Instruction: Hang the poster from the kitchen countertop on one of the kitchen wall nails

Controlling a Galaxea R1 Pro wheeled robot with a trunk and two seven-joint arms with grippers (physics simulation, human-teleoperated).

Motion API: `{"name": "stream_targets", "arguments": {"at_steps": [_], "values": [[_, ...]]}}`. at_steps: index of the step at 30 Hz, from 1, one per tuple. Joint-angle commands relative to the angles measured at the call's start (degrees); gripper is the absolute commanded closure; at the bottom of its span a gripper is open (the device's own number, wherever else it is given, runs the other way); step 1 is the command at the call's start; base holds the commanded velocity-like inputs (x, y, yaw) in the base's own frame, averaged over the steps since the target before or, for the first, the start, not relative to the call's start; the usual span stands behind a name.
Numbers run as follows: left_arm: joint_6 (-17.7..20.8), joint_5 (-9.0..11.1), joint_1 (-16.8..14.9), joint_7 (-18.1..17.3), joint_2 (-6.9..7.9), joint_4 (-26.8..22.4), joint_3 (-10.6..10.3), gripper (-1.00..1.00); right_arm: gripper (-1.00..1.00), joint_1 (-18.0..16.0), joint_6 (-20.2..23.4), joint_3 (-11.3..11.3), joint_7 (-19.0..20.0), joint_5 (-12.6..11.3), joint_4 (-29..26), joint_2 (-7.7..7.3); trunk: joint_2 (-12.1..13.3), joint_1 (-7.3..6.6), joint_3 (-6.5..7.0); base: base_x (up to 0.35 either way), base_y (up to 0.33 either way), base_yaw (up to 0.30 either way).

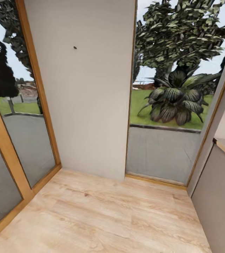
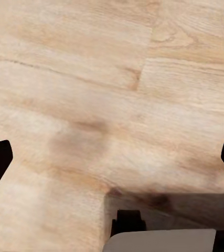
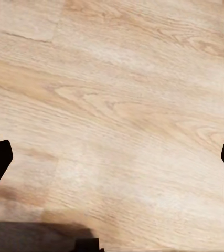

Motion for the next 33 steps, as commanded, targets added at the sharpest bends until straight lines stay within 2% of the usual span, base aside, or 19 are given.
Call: {"name": "stream_targets", "arguments": {"at_steps": [1, 7, 11, 18, 33], "values": [[-0.01, -0.03, 0.03, -0.01, -0.01, -0.1, 0.07, -1.0, -1.0, -0.04, -0.19, -0.03, -0.03, 0.02, 0.06, 0.01, -0.03, 0.01, -0.04, 0.032, 0.006, -0.3], [0.02, -0.07, 0.03, -0.01, -0.01, -0.1, 0.07, -1.0, -1.0, -0.04, -0.19, -0.03, -0.06, 0.02, 0.06, 0.01, -0.03, 0.01, 0.06, 0.031, 0.024, -0.285], [0.05, -0.09, 0.03, -0.01, -0.01, -0.1, 0.07, -1.0, -1.0, -0.04, -0.19, -0.03, -0.1, 0.02, 0.06, 0.01, -0.03, 0.01, 0.08, 0.181, 0.162, -0.115], [0.06, -0.09, 0.03, -0.01, -0.01, -0.1, 0.07, -1.0, -1.0, -0.04, -0.19, -0.03, -0.06, 0.02, 0.06, 0.01, -0.03, 0.01, 0.09, 0.238, 0.214, -0.179], [0.07, -0.09, 0.03, -0.01, -0.01, -0.1, 0.07, -1.0, -1.0, -0.04, -0.19, -0.03, -0.03, 0.02, 0.06, 0.01, -0.03, 0.01, 0.1, 0.259, 0.253, -0.292]]}}
